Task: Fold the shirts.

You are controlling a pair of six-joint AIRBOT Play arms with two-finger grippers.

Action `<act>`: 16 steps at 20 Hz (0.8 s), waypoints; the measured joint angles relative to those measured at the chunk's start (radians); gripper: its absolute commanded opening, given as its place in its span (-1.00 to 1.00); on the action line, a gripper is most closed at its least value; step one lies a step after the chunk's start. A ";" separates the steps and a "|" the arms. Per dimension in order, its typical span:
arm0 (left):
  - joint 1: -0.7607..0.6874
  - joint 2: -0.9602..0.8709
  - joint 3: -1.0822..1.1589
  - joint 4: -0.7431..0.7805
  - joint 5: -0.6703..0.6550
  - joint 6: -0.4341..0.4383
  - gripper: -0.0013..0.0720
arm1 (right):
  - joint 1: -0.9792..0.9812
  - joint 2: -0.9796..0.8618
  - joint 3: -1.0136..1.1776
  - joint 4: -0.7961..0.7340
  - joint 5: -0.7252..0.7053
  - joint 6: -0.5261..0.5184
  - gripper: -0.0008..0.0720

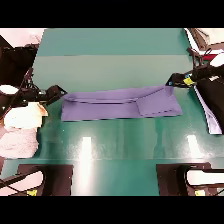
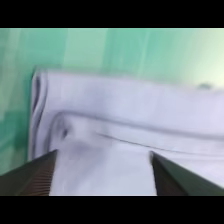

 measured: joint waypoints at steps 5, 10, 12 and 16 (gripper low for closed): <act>0.000 -0.021 0.099 -0.025 -0.066 -0.034 0.99 | -0.061 -0.045 0.073 0.062 0.086 -0.040 0.54; 0.000 -0.026 0.129 -0.030 -0.222 -0.015 -0.90 | -0.203 -0.056 0.042 0.074 0.198 -0.109 0.76; 0.000 -0.026 0.131 -0.031 -0.254 0.008 -0.90 | -0.253 -0.068 0.006 0.079 0.214 -0.131 0.76; 0.000 -0.026 0.127 -0.032 -0.312 0.026 -0.90 | -0.317 -0.120 -0.046 0.139 0.232 -0.201 0.76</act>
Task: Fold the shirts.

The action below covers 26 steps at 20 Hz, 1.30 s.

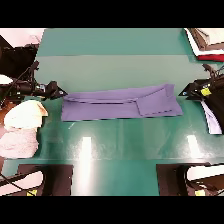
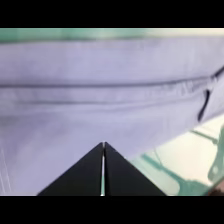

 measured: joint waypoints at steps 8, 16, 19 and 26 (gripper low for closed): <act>-0.045 0.000 -0.002 0.015 -0.068 -0.006 -0.90 | 0.015 -0.117 -0.019 0.093 0.037 -0.112 0.74; -0.233 0.000 -0.002 0.021 0.027 -0.016 -0.90 | 0.085 -0.177 -0.022 0.149 0.024 -0.150 -0.91; -0.301 -0.002 -0.002 0.021 0.084 -0.037 -0.91 | 0.092 -0.174 -0.021 0.161 0.024 -0.161 -0.93; -0.470 -0.119 0.151 0.022 0.175 -0.068 -0.91 | 0.110 -0.022 0.014 0.242 0.036 -0.172 -0.94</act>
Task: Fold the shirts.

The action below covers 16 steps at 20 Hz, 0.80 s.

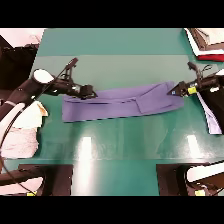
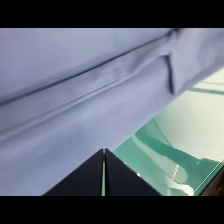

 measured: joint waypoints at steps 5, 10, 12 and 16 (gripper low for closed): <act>-0.131 -0.238 0.230 0.002 0.009 -0.033 -0.91 | 0.102 0.108 0.159 0.049 0.063 0.074 -0.94; -0.216 -0.423 0.380 -0.002 0.001 -0.087 -0.91 | 0.306 0.148 0.350 0.058 0.079 0.175 -0.94; -0.227 -0.457 0.404 -0.003 0.006 -0.101 -0.91 | 0.382 0.153 0.404 0.056 0.071 0.197 -0.94; -0.220 -0.483 0.422 -0.003 0.013 -0.111 -0.90 | 0.495 0.157 0.469 0.003 0.061 0.233 -0.94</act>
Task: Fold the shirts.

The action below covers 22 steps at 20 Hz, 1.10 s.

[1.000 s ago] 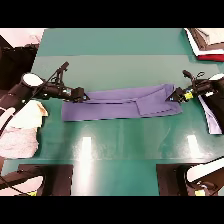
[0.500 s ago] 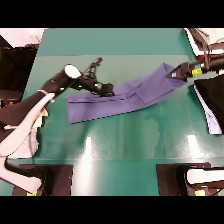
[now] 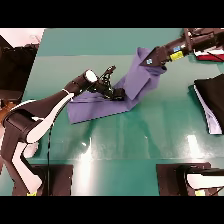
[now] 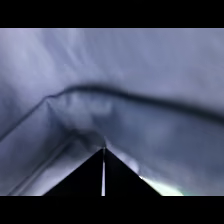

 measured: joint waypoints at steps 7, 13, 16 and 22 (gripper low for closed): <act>0.074 0.009 0.048 0.051 -0.171 0.022 -0.91 | 0.093 -0.004 0.029 -0.042 -0.032 0.016 -0.94; 0.209 0.194 0.068 0.195 -0.292 0.034 -0.90 | 0.158 -0.055 0.032 -0.052 -0.063 0.019 -0.94; 0.300 0.317 0.070 0.277 -0.362 0.036 -0.90 | 0.222 -0.104 0.032 -0.051 -0.095 0.006 -0.94; 0.455 0.534 0.071 0.422 -0.488 0.037 -0.90 | 0.416 -0.242 0.032 -0.051 -0.279 -0.070 -0.50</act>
